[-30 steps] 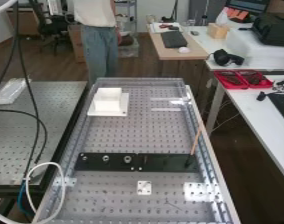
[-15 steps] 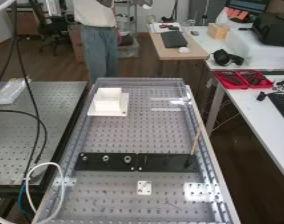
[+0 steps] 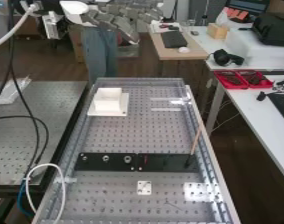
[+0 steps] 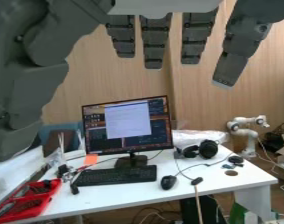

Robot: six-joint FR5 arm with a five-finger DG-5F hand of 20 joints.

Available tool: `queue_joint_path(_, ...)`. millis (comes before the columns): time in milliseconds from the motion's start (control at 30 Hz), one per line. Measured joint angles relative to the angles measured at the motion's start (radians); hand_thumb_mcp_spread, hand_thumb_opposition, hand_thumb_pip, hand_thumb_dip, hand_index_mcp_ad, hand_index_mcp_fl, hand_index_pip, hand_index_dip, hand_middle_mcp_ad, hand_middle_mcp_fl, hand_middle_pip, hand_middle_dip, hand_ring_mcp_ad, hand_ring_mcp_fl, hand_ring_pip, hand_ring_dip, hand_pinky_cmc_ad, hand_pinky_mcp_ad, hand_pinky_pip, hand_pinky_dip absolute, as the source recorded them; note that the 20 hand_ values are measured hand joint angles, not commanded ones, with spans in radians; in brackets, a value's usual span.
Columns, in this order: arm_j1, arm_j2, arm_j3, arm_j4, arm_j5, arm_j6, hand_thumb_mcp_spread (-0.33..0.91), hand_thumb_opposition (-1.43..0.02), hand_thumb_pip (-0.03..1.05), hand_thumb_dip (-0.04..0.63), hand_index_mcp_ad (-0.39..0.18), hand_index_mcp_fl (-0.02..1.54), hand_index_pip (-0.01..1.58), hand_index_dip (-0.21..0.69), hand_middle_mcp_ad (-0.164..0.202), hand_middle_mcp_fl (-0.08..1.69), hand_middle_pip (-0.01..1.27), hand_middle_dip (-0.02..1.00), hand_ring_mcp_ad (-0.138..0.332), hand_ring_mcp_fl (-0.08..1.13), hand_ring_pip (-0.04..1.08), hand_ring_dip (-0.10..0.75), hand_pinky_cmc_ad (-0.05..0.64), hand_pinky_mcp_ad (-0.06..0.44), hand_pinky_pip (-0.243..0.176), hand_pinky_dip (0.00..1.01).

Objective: Grab the larger nut and place it in the white container

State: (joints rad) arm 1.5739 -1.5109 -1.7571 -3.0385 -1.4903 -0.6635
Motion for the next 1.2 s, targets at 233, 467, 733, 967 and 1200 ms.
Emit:
queue_joint_path(233, 0.018, 0.016, -0.128, 0.101, 0.100, 0.001, 0.22, -0.73, 0.47, 0.075, -0.033, 0.04, 0.09, -0.009, 0.063, 0.06, 0.14, 0.22, 0.183, 0.01, 0.10, 0.155, 0.396, 0.347, -0.105, 0.63)
queue_joint_path(467, 0.030, 0.029, -0.254, 0.207, 0.233, 0.015, 0.22, -0.74, 0.54, 0.094, -0.033, 0.04, 0.10, -0.035, 0.063, 0.05, 0.13, 0.22, 0.183, 0.01, 0.10, 0.152, 0.398, 0.344, -0.105, 0.64)
queue_joint_path(733, 0.065, 0.011, -0.347, 0.299, 0.406, 0.055, 0.22, -0.74, 0.55, 0.112, -0.033, 0.04, 0.10, -0.035, 0.063, 0.10, 0.14, 0.22, 0.188, 0.01, 0.10, 0.157, 0.398, 0.347, -0.105, 0.67)
queue_joint_path(967, 0.112, -0.025, -0.404, 0.377, 0.555, 0.093, 0.22, -0.74, 0.55, 0.113, -0.033, 0.05, 0.15, -0.033, 0.061, 0.09, 0.13, 0.22, 0.190, 0.01, 0.10, 0.157, 0.398, 0.347, -0.105, 0.67)
queue_joint_path(1200, 0.158, -0.068, -0.434, 0.466, 0.702, 0.103, 0.24, -0.76, 0.56, 0.126, -0.033, 0.05, 0.36, -0.012, 0.061, 0.08, 0.13, 0.22, 0.192, 0.00, 0.10, 0.157, 0.398, 0.347, -0.105, 0.68)
